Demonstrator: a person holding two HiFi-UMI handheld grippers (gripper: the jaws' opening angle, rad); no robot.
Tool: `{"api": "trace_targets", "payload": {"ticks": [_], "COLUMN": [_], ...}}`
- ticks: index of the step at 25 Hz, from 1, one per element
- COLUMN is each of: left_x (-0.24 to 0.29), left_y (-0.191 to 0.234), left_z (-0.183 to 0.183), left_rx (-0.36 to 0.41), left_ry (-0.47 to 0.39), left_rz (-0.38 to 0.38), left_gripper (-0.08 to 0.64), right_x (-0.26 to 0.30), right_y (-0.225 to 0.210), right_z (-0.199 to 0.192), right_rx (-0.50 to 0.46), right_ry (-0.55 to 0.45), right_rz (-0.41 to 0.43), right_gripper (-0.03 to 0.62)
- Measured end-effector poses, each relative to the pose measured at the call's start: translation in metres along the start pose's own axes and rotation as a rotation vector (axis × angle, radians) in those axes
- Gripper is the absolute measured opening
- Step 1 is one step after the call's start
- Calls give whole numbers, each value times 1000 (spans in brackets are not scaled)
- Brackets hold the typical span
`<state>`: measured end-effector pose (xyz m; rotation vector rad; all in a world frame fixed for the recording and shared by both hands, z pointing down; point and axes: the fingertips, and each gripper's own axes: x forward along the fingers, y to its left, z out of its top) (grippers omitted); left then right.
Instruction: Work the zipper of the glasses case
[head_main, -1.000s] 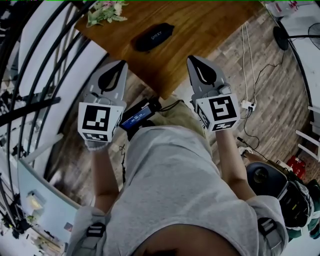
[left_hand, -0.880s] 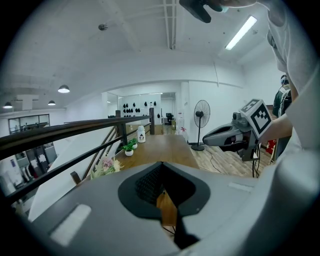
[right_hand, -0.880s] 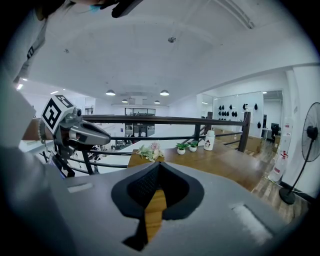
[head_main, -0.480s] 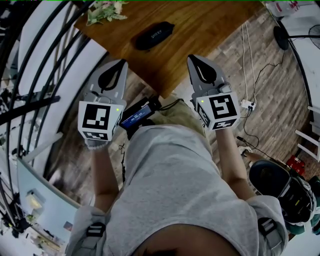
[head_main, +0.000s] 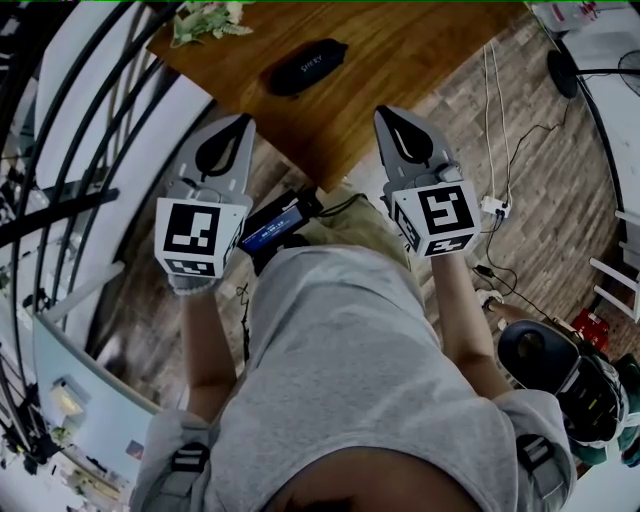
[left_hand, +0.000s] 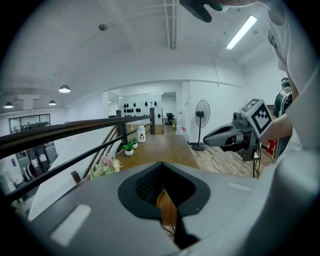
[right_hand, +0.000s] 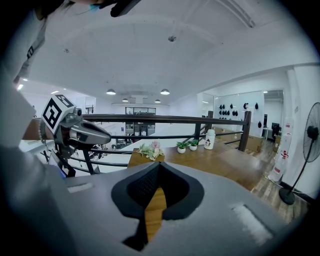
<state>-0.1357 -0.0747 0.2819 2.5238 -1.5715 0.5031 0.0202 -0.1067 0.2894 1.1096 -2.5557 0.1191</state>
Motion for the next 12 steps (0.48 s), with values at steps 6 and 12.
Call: {"api": "trace_targets", "payload": {"ticks": [6,12], "left_x": [0,3], "left_y": [0,1], "left_z": [-2,-1], "left_rx": [-6,-6], "left_ry": [4,4], "left_rz": [6,3], "left_gripper": [15,15], "right_x": [1,4], "right_y": [-2,-2], "right_z": [-3,-3], "right_rx": [2,0], "right_ry": [7,8], "right_rz": [2,7], "right_gripper": [1,1]}}
